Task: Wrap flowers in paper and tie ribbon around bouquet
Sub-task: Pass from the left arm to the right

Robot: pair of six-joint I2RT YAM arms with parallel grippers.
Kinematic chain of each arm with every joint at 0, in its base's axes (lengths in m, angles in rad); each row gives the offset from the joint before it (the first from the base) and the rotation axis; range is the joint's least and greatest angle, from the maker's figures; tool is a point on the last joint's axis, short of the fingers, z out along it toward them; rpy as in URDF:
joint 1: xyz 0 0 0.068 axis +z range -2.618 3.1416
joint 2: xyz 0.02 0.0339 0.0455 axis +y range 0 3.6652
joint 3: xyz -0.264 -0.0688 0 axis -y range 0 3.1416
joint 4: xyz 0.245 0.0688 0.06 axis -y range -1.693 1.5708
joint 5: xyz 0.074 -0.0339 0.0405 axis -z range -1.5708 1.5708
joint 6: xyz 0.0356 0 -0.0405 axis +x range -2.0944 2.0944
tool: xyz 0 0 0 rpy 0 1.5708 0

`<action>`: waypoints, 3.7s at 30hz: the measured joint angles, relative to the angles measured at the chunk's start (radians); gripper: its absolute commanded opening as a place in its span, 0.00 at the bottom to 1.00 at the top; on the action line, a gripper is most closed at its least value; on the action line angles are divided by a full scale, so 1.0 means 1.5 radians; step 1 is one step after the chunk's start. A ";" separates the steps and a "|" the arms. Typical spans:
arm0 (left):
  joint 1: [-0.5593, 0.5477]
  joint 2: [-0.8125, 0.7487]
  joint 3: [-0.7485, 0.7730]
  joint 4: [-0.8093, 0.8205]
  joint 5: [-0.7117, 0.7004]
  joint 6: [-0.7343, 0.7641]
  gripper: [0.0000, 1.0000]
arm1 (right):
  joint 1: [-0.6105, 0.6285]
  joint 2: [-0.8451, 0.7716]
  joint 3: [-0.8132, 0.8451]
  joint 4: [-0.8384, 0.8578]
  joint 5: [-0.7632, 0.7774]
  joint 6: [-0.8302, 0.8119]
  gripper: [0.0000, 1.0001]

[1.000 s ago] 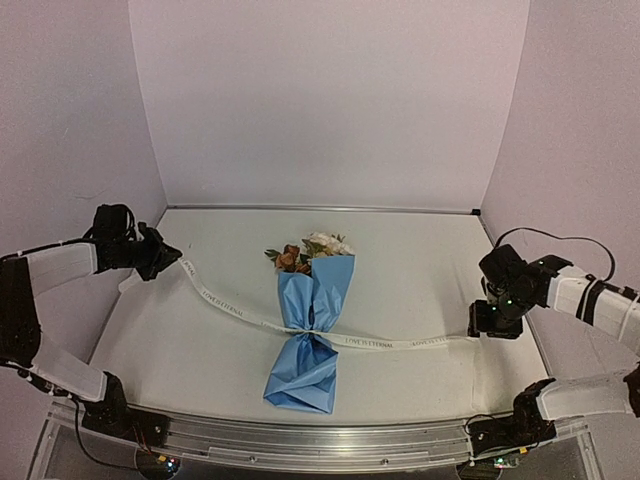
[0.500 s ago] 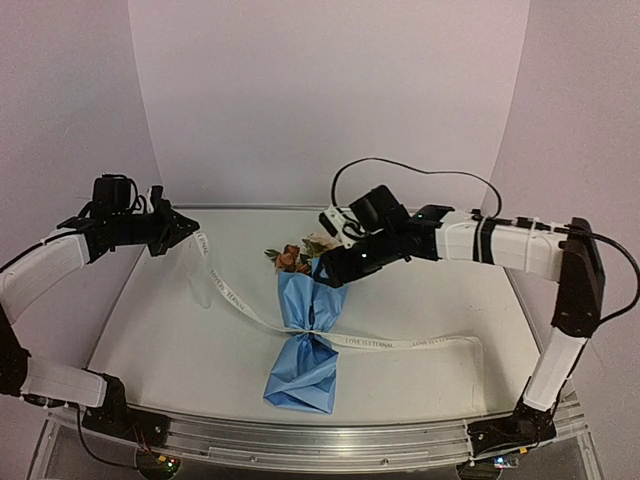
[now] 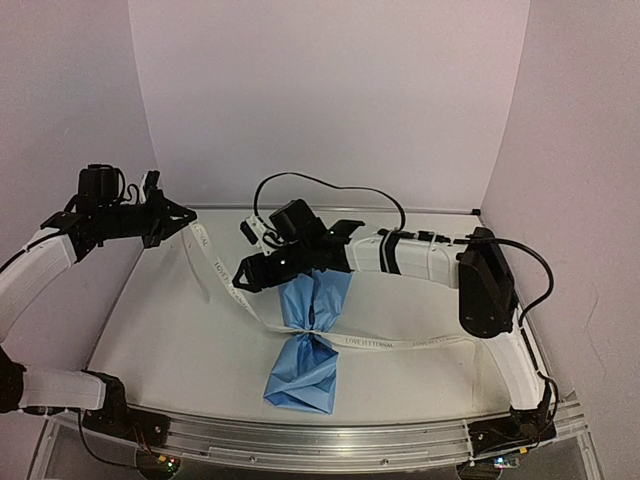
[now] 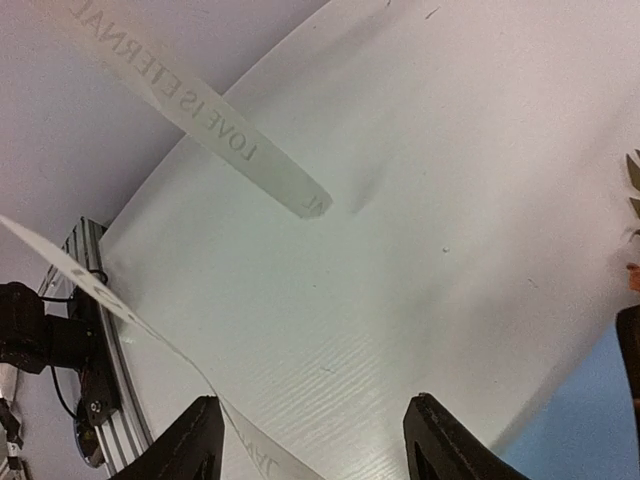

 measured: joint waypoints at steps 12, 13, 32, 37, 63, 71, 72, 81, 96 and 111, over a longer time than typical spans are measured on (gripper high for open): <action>-0.001 -0.001 0.004 -0.022 0.005 0.012 0.00 | 0.017 0.017 -0.015 0.033 0.043 0.042 0.60; -0.001 -0.001 0.005 -0.022 0.005 0.013 0.00 | 0.017 0.015 -0.023 0.030 0.044 0.042 0.59; -0.001 0.000 0.016 -0.038 0.004 0.025 0.00 | 0.027 0.025 0.062 0.033 -0.005 0.095 0.49; -0.001 0.000 0.016 -0.038 0.004 0.025 0.00 | 0.033 0.035 0.075 0.039 -0.004 0.103 0.46; -0.001 0.006 -0.071 -0.058 -0.098 0.056 0.00 | 0.048 -0.045 -0.118 0.009 0.036 0.114 0.00; -0.001 0.005 -0.122 -0.054 -0.085 0.067 0.00 | 0.051 -0.201 -0.238 -0.025 0.054 0.066 0.38; -0.001 -0.005 -0.118 -0.056 -0.081 0.069 0.00 | 0.051 -0.200 -0.231 -0.025 0.048 0.060 0.45; -0.001 -0.113 -0.044 -0.031 0.004 0.077 0.00 | 0.051 -0.071 -0.060 -0.011 -0.001 -0.002 0.65; -0.001 -0.111 -0.043 -0.031 0.039 0.077 0.00 | 0.051 0.029 0.040 0.011 -0.003 -0.017 0.53; -0.001 -0.093 -0.043 -0.031 0.039 0.077 0.00 | 0.051 0.022 0.025 0.015 -0.001 -0.004 0.44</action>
